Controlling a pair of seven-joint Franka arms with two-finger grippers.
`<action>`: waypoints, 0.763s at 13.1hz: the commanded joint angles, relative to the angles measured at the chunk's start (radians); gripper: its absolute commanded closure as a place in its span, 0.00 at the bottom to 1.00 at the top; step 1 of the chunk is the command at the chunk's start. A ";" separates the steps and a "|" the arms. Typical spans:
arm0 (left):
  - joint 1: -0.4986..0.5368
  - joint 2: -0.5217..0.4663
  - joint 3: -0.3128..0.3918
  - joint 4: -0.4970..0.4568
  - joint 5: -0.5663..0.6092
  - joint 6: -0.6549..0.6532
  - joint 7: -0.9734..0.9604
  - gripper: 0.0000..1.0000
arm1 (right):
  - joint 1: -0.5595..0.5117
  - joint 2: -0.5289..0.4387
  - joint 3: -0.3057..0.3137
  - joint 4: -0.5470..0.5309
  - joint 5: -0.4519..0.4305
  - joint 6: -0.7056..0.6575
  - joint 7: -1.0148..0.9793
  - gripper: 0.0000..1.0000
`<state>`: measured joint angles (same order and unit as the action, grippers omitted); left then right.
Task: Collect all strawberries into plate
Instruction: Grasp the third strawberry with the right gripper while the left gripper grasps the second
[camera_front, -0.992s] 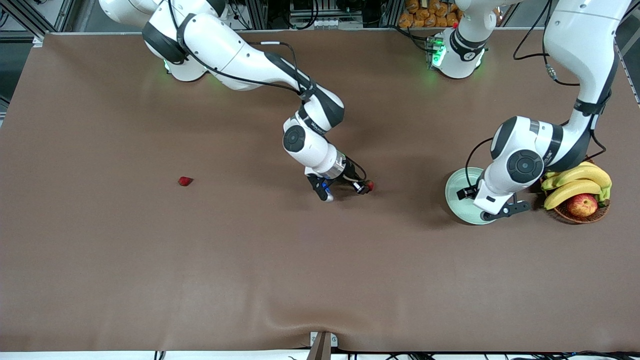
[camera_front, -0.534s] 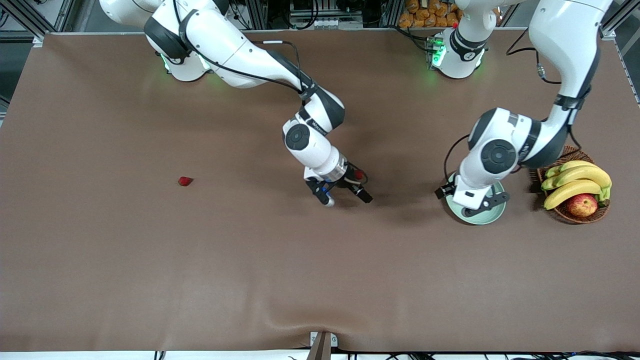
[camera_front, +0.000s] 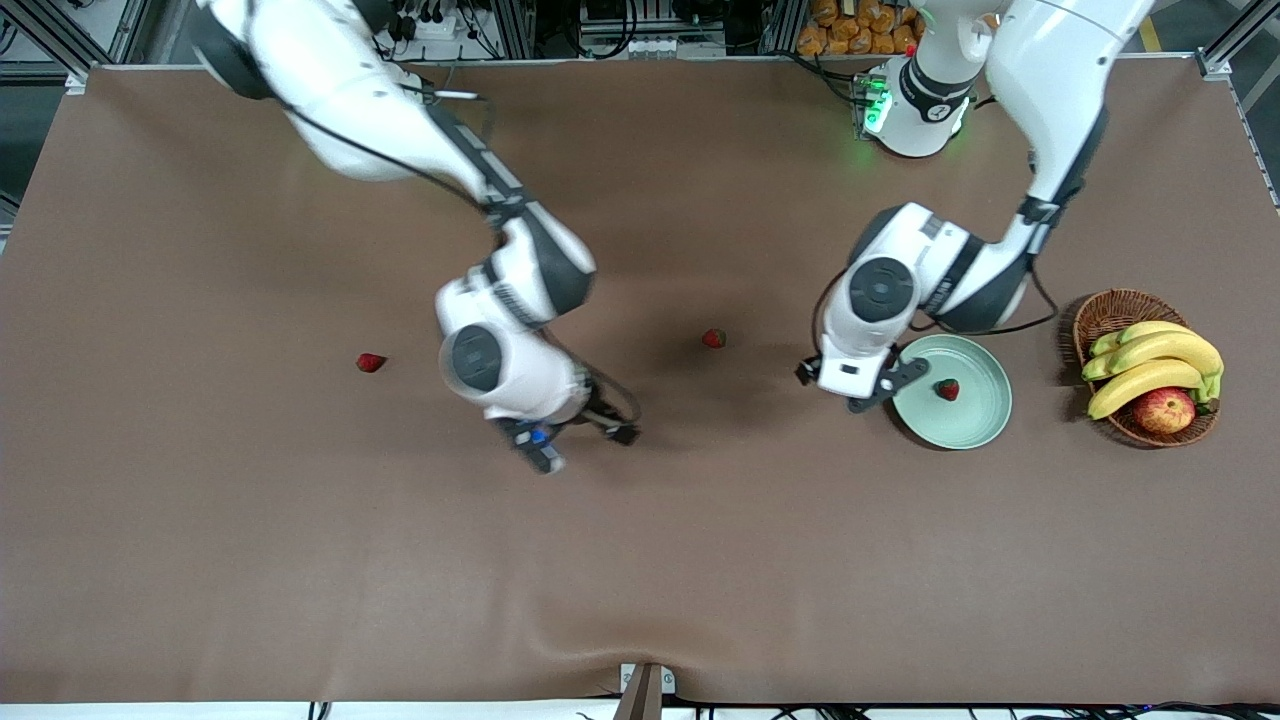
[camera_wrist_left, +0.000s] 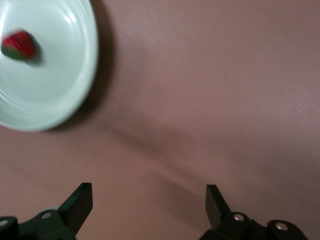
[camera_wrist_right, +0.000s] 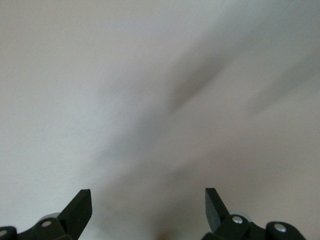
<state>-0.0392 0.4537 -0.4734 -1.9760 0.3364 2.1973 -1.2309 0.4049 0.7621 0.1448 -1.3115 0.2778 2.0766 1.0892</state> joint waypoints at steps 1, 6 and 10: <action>-0.117 0.075 0.006 0.092 -0.013 -0.021 -0.178 0.00 | -0.109 -0.095 0.015 -0.037 -0.012 -0.175 -0.141 0.00; -0.231 0.167 0.006 0.181 -0.029 -0.019 -0.428 0.00 | -0.270 -0.262 0.015 -0.236 -0.187 -0.260 -0.395 0.00; -0.278 0.198 0.006 0.180 -0.031 -0.001 -0.594 0.00 | -0.417 -0.316 0.015 -0.395 -0.230 -0.192 -0.647 0.00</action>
<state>-0.2970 0.6353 -0.4738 -1.8202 0.3213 2.1996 -1.7528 0.0669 0.5171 0.1415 -1.5700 0.0673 1.8186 0.5451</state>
